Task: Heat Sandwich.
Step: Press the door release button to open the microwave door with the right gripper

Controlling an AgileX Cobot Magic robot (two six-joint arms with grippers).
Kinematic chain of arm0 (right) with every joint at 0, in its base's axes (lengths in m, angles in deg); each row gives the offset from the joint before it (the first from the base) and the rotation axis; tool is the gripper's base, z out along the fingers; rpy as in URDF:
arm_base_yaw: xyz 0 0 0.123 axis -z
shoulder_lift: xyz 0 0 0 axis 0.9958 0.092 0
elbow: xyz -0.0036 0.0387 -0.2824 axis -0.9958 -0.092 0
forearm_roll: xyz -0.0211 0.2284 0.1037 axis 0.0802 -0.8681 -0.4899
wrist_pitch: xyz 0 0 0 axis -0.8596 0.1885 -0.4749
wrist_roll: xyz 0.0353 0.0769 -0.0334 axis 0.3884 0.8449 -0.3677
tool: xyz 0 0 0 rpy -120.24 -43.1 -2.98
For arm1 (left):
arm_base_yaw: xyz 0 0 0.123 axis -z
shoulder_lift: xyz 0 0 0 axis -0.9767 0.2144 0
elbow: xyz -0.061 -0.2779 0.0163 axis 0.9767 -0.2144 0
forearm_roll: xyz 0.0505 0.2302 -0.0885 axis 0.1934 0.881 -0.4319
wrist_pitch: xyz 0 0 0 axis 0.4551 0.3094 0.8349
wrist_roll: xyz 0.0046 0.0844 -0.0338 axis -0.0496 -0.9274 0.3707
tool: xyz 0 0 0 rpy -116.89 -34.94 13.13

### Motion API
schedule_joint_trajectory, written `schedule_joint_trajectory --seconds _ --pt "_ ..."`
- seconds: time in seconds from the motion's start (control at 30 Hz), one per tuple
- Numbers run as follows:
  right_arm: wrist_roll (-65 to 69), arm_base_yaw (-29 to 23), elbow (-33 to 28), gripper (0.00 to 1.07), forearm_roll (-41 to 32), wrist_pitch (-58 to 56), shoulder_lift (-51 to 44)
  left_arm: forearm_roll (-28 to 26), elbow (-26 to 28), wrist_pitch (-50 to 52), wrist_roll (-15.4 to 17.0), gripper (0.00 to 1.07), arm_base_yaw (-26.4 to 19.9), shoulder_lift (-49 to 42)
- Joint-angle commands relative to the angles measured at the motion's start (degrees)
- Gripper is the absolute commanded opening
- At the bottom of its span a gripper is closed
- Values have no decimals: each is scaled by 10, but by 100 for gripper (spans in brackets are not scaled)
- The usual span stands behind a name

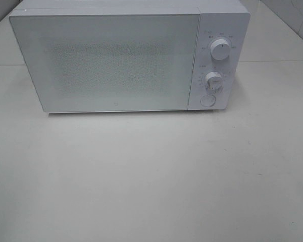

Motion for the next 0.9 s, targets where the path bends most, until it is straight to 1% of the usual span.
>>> schedule_joint_trajectory --seconds 0.03,0.07,0.13,0.17,0.3,0.33,0.4,0.9 --pt "3 45 -14 76 1 19 -32 -5 -3 2 -1 99 0 -14" --pt "3 45 -14 76 1 19 -32 -5 -3 2 -1 99 0 -14" --pt "3 72 -17 76 1 36 -53 -5 -3 2 -1 99 0 -14" --pt "3 96 -19 76 1 45 -74 -5 -3 2 -1 99 0 -14" --pt "3 119 -22 76 1 58 -103 -5 -3 2 -1 99 0 -14" --pt "3 133 -37 76 1 78 -129 -5 -3 2 -1 99 0 -14" --pt "2 145 -39 76 1 83 -128 -4 -3 2 -1 99 0 -14" --pt "3 149 -32 76 1 93 -128 -4 -3 2 -1 99 0 -13"
